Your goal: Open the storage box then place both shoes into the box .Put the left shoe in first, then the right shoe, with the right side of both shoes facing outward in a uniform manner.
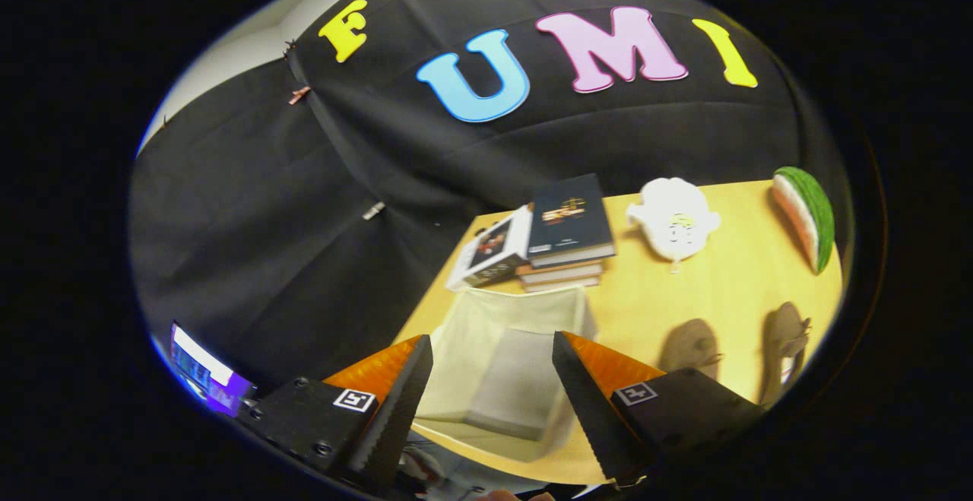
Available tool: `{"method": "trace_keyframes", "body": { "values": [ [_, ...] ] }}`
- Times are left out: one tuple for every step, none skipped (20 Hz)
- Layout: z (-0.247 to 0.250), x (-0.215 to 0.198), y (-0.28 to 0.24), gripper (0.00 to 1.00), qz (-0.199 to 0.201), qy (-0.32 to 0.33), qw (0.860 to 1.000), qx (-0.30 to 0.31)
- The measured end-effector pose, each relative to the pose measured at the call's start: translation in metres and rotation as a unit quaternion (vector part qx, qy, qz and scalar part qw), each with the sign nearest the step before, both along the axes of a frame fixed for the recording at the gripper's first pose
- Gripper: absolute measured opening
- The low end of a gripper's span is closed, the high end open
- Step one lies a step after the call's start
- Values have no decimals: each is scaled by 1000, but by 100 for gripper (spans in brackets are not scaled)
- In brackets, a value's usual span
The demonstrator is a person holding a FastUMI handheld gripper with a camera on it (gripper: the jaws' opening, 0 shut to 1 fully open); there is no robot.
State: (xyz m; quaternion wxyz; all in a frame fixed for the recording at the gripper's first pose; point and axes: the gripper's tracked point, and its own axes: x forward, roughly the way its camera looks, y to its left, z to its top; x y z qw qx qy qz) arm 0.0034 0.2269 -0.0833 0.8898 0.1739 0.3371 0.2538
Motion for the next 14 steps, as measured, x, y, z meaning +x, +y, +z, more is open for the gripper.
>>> {"method": "trace_keyframes", "body": {
  "values": [
    [-8, 2, -16, 98, -3, -5, 1000, -19],
    [-18, 2, -31, 98, -3, -9, 999, -37],
    [-28, 1, -48, 98, -4, -14, 998, -58],
    [-36, 1, -65, 98, -4, -21, 996, -81],
    [-44, 0, -83, 98, -8, -26, 994, -104],
    [-51, 0, -100, 98, -15, -34, 992, -121],
    [-57, -1, -116, 98, -20, -40, 990, -135],
    [-67, -1, -129, 98, -24, -40, 988, -150],
    [-83, -4, -142, 98, -21, -31, 985, -166],
    [-97, -8, -153, 98, -16, -21, 983, -181],
    [-111, -9, -163, 98, -9, -13, 981, -194],
    [-126, -10, -174, 98, -4, -5, 977, -212],
    [-138, -12, -182, 99, 1, -2, 974, -227],
    [-150, -15, -188, 98, 6, 6, 971, -238]
  ]
}}
